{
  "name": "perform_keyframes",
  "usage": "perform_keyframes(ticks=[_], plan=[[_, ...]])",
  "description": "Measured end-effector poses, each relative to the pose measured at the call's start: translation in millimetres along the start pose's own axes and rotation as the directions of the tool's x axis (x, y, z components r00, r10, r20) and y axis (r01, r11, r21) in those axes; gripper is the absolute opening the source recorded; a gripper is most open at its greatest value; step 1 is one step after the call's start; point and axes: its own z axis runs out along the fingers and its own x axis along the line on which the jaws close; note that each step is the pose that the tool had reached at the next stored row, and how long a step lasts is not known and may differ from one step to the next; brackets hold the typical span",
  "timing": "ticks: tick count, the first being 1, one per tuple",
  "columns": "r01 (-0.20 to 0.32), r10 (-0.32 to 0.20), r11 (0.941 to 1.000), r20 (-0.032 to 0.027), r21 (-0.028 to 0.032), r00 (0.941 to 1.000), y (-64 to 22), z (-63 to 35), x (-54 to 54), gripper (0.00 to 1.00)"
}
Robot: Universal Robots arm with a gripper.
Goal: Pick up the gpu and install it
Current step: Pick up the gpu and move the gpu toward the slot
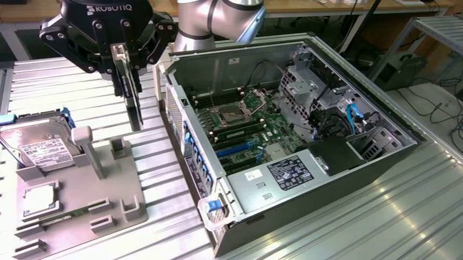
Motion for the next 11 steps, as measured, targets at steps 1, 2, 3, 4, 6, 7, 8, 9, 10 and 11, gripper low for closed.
perform_keyframes(ticks=[1, 2, 3, 4, 6, 7, 8, 9, 10, 11], plan=[[0.0, 0.0, 1.0, 0.0, 0.0, 1.0, 0.0, 0.0, -0.9, 0.27], [0.0, 0.0, 1.0, 0.0, 0.0, 1.0, 0.0, 0.0, -1.7, 0.27], [0.0, 0.0, 1.0, 0.0, 0.0, 1.0, 0.0, 0.0, -2.6, 0.27], [0.0, 0.0, 1.0, -0.0001, 0.0, 1.0, 0.0, 0.0, -3.5, 0.27], [0.0, 0.0, 1.0, -0.0001, -0.0001, 1.0, 0.0, 0.1, -5.7, 0.27], [0.0, 0.0, 1.0, 0.0, -0.0001, 1.0, 0.0, 0.2, -7.0, 0.27], [0.0, 0.0, 1.0, 0.0, 0.0, 1.0, 0.0, 0.1, -8.4, 0.27], [0.0, 0.0, 1.0, -0.0001, -0.0001, 1.0, 0.0, 0.2, -9.8, 0.27], [0.0, 0.0, 1.0, 0.0, -0.0001, 1.0, 0.0, 0.2, -10.7, 0.27], [0.0, 0.0, 1.0, 0.0, -0.0001, 1.0, 0.0, 0.2, -11.5, 0.27]])
